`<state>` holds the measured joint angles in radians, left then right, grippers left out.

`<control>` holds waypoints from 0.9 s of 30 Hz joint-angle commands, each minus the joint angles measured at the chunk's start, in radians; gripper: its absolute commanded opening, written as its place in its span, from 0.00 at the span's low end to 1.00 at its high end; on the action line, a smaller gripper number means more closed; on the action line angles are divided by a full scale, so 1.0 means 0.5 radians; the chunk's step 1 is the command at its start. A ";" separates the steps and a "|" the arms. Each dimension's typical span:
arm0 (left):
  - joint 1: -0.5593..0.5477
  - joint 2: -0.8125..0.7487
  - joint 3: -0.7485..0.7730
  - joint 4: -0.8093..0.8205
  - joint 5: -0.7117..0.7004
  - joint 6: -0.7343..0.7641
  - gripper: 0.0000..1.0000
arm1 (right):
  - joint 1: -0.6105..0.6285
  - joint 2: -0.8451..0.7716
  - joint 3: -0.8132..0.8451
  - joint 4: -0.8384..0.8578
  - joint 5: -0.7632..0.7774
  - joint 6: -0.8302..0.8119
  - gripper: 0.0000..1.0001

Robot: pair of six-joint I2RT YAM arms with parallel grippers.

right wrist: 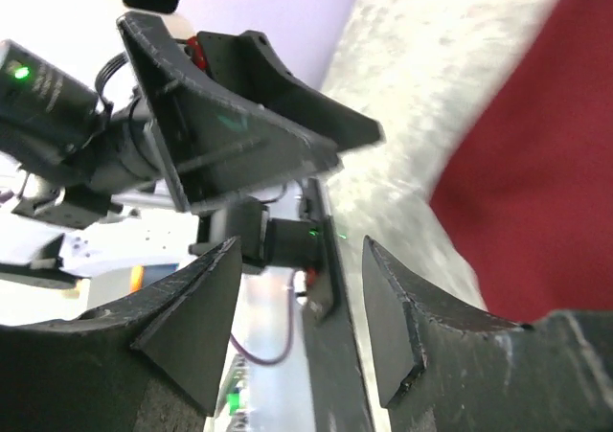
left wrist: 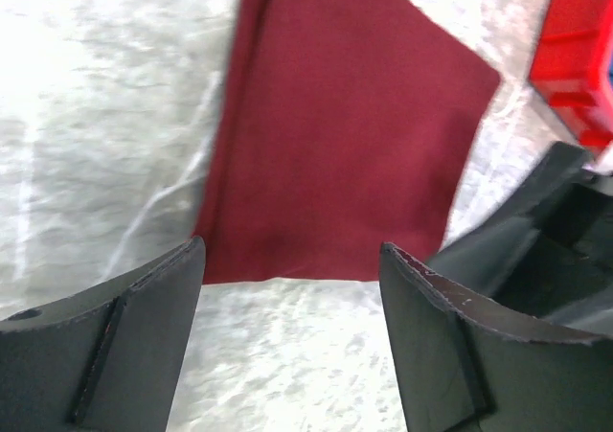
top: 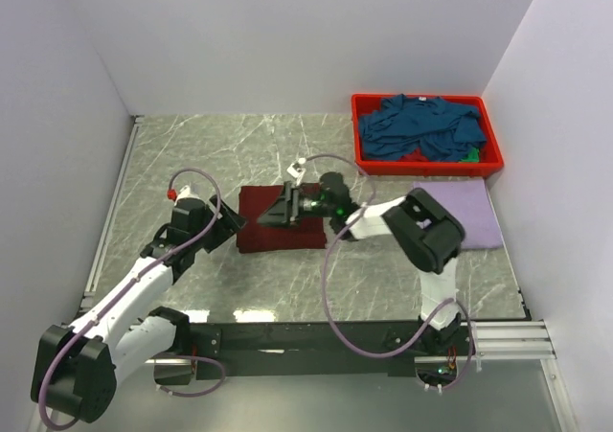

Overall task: Fold and stack the t-shirts
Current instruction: Fold the tshirt

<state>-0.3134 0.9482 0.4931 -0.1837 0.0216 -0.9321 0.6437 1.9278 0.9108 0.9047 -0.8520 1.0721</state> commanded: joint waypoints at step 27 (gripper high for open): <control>0.105 0.974 0.642 0.652 0.116 0.229 0.51 | -0.364 0.142 0.105 -0.205 0.326 -0.058 0.55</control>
<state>-0.2863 1.3167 0.7044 -0.0113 0.0315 -0.8646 0.5167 1.9903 0.9291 0.8143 -0.7334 1.0756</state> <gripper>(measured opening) 0.540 0.559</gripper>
